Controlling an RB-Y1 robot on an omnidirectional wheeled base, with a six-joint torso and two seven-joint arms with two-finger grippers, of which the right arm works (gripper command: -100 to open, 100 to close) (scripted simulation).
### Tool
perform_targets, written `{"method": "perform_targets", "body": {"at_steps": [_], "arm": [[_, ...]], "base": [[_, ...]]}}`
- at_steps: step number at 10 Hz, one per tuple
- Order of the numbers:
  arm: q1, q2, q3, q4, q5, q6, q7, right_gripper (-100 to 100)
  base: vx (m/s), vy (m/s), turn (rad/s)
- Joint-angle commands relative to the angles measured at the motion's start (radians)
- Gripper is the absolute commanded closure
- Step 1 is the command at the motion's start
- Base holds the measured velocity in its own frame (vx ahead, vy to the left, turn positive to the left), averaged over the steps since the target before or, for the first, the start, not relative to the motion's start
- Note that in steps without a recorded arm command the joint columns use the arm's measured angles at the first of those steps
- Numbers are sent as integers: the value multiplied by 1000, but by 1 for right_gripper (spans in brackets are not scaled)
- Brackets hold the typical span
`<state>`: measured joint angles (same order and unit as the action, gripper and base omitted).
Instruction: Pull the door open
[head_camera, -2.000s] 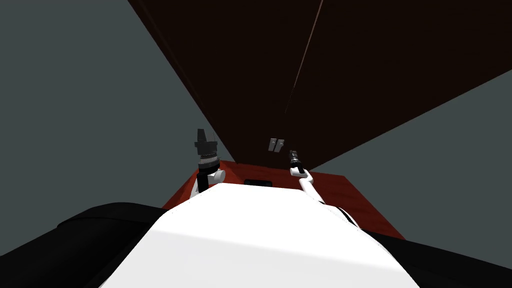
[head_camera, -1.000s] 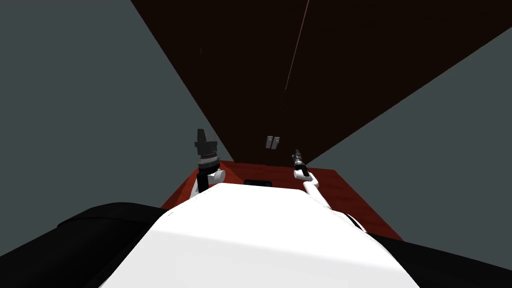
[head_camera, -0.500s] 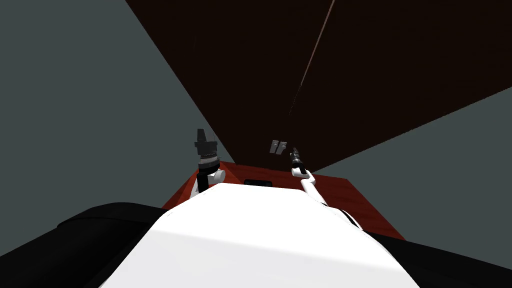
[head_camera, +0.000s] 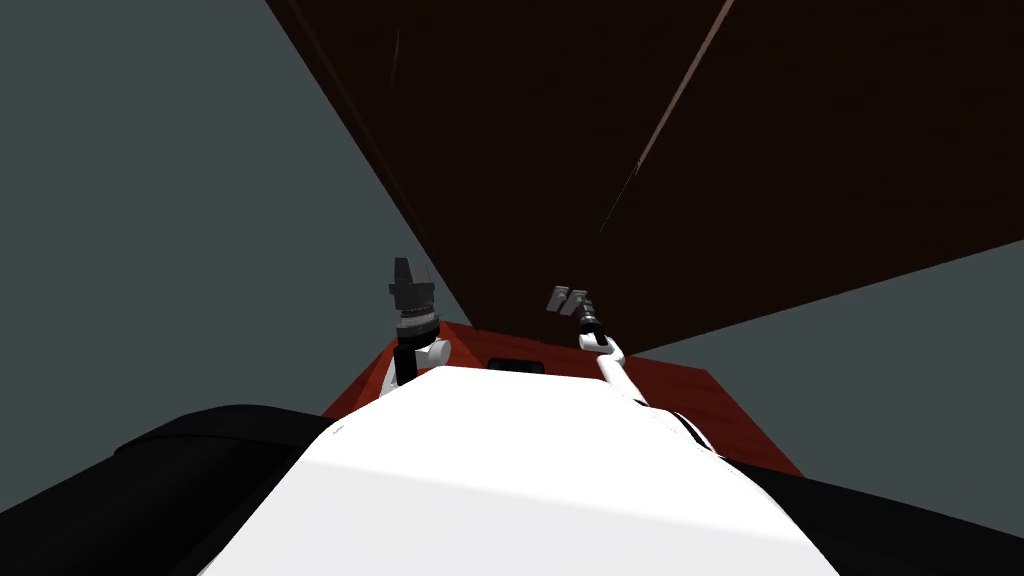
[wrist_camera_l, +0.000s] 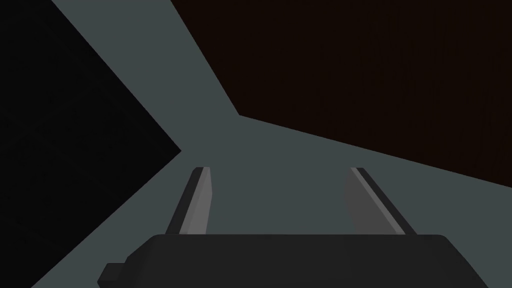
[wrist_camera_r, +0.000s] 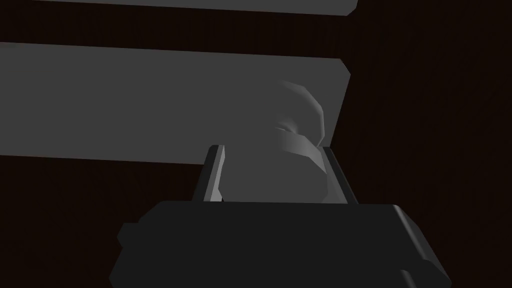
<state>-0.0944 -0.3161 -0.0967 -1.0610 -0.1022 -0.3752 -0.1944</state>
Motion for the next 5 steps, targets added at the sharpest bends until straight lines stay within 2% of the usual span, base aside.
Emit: {"method": "perform_targets", "body": {"at_steps": [1, 4, 5], "arm": [[3, 0, -1, 2, 0, 1, 0, 100], [3, 0, -1, 2, 0, 1, 0, 100], [20, -14, -10, 9, -3, 3, -2, 100]], "base": [[-27, -14, 18], [-9, -1, -1], [-110, -86, -92]]}}
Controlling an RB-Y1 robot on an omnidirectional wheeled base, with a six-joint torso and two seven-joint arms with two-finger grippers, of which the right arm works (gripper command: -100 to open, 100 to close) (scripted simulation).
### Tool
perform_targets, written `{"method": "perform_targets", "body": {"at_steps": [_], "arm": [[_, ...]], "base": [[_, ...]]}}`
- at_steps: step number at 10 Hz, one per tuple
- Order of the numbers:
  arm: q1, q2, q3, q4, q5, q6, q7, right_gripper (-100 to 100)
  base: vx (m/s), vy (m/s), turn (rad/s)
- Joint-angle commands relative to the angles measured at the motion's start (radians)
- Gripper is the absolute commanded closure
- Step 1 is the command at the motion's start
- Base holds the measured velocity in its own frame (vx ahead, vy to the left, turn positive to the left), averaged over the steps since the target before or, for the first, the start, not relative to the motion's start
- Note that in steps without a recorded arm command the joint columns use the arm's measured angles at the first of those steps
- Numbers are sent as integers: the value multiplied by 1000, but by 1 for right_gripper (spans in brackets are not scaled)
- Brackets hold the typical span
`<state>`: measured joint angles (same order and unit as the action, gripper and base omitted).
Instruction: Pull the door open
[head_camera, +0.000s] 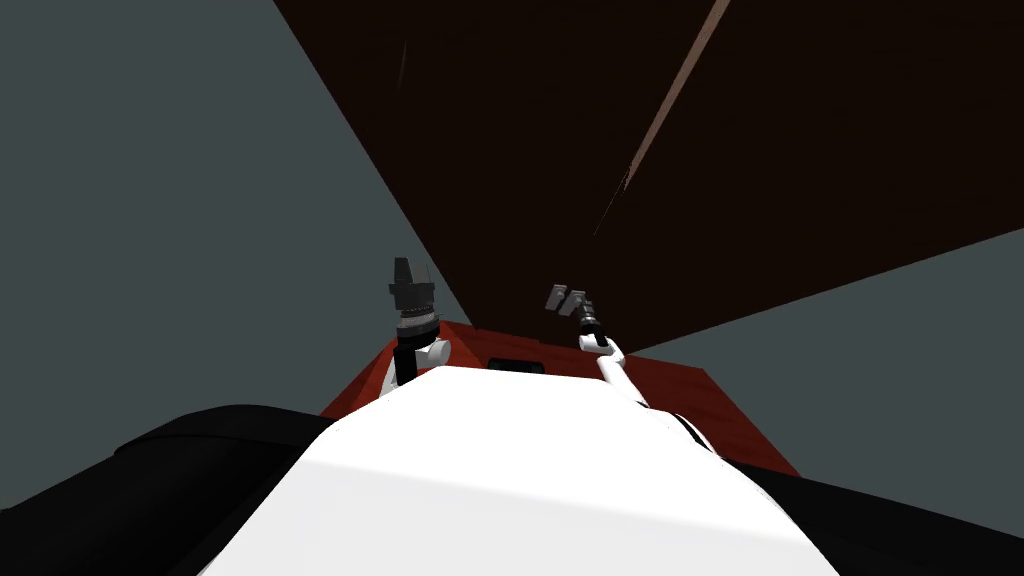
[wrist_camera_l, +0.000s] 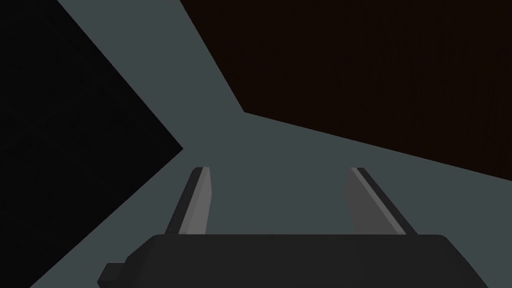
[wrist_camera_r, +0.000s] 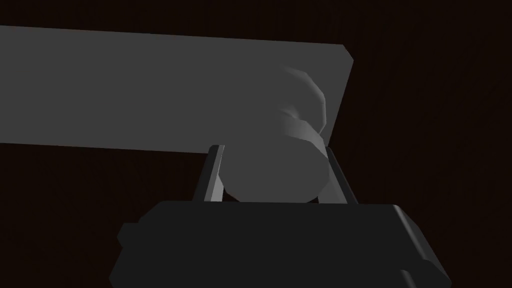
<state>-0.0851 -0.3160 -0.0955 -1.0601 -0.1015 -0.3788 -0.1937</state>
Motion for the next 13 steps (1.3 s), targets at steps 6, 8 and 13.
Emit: {"method": "perform_targets", "body": {"at_steps": [6, 8, 13], "arm": [[36, -23, 29, -41, -2, 10, -29, -100], [38, -20, 56, -63, 0, 8, -41, -100], [59, -36, 17, -28, -5, 4, -32, -100]], "base": [[-195, -39, 3], [-200, 53, 92], [-32, -50, -68]]}}
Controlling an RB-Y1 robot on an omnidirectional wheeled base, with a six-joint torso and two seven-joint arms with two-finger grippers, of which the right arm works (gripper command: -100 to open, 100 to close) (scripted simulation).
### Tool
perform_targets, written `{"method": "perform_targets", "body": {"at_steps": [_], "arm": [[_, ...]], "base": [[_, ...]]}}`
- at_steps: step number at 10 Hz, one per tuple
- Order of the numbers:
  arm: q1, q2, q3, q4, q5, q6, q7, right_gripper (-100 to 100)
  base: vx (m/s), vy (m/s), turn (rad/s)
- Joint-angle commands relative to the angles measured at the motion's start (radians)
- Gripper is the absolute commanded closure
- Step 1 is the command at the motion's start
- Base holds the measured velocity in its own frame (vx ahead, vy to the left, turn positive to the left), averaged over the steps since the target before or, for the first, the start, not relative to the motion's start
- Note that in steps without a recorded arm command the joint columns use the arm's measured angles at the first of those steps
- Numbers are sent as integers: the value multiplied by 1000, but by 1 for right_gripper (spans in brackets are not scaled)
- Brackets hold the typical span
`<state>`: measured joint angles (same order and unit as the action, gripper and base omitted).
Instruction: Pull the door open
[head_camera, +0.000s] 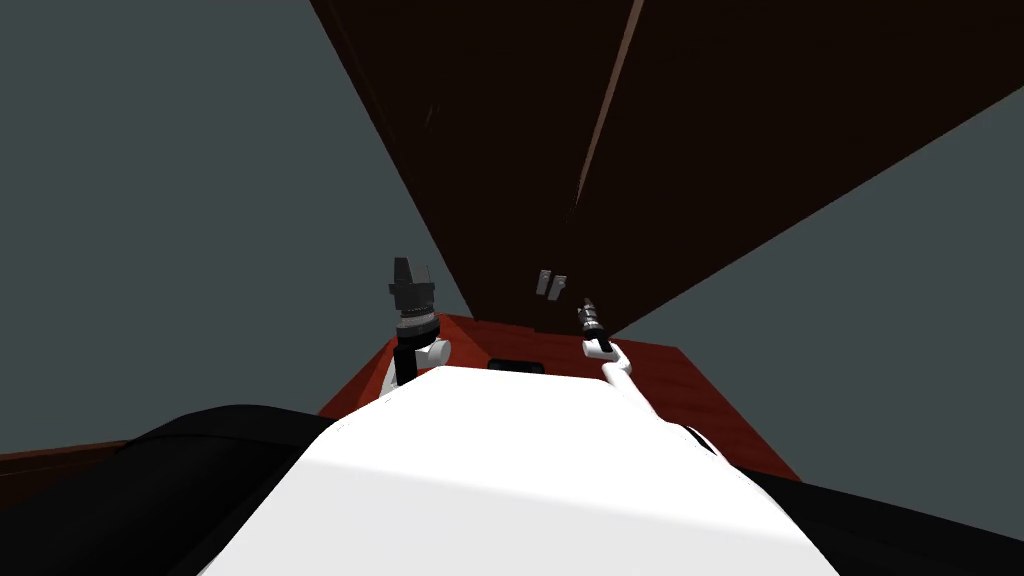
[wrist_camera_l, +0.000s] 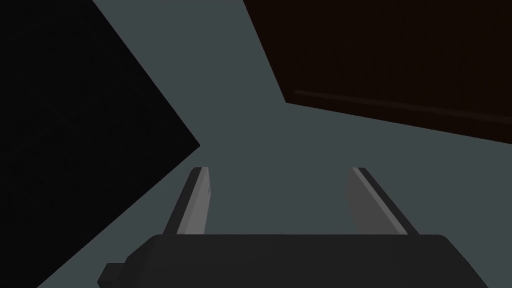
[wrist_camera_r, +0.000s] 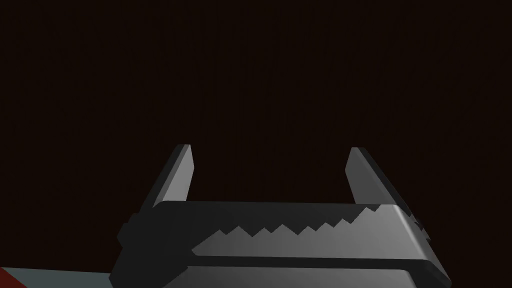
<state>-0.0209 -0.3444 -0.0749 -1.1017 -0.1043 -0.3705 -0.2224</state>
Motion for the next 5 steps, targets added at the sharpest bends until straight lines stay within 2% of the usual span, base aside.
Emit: {"method": "perform_targets", "body": {"at_steps": [1, 3, 5], "arm": [[-5, -9, -14, 23, -3, -5, 0, -100], [-14, -4, -13, 26, -2, -7, 3, -100], [-30, 7, -3, 22, 1, -10, 5, -100]], "base": [[137, -65, -21], [181, -52, 36], [202, 30, 110]]}}
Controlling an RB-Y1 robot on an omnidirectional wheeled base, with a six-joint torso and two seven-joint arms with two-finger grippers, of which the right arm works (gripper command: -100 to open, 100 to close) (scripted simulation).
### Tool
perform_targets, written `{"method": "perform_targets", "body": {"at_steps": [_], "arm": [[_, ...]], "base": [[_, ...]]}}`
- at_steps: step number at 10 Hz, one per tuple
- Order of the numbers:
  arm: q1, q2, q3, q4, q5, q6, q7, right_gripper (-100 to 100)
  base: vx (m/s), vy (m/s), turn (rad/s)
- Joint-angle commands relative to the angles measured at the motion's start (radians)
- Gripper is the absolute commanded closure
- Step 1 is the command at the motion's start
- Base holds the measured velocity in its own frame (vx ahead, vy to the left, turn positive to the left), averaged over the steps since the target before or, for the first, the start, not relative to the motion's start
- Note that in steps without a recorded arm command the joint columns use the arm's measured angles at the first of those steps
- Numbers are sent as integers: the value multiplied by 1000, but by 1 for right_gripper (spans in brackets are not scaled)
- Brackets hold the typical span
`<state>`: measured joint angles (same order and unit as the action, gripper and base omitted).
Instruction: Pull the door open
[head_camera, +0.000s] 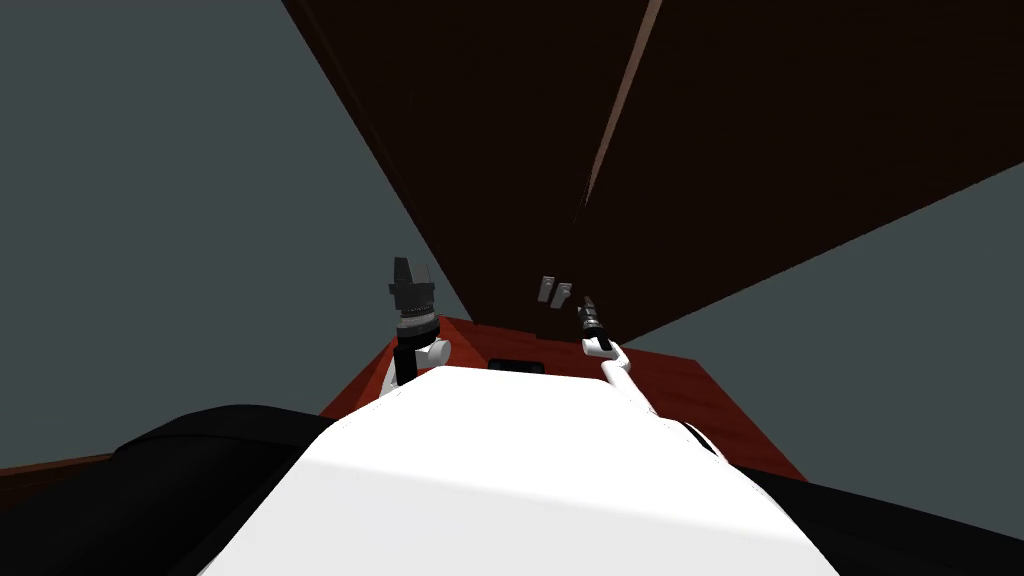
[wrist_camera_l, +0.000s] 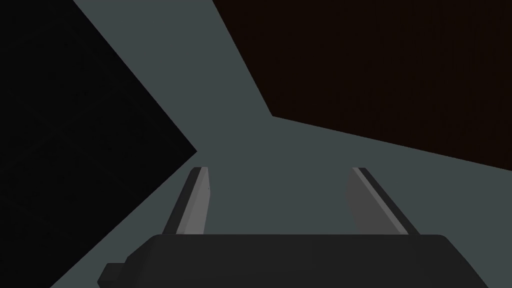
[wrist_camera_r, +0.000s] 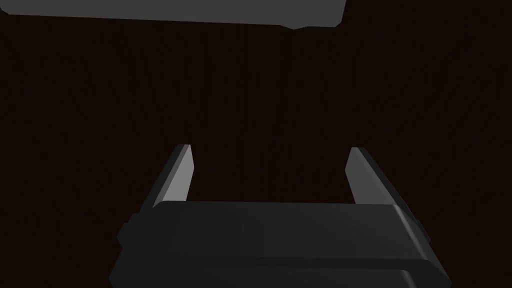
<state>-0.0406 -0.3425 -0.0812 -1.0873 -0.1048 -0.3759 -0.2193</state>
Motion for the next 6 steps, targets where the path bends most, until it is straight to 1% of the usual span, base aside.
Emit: {"method": "perform_targets", "body": {"at_steps": [1, 2, 3, 4, 6], "arm": [[-19, 12, 10, 4, 3, -6, 3, -100], [-33, 22, 22, -2, 6, -7, 3, -100], [-20, 13, 16, -8, 3, -3, 0, -100], [-20, 13, 16, -8, 3, -3, 0, 100], [-20, 13, 16, -8, 3, -3, 0, 100]], "base": [[217, 105, 115], [208, 126, 186], [91, 56, 40], [-9, -5, -37], [-30, -17, 16]]}}
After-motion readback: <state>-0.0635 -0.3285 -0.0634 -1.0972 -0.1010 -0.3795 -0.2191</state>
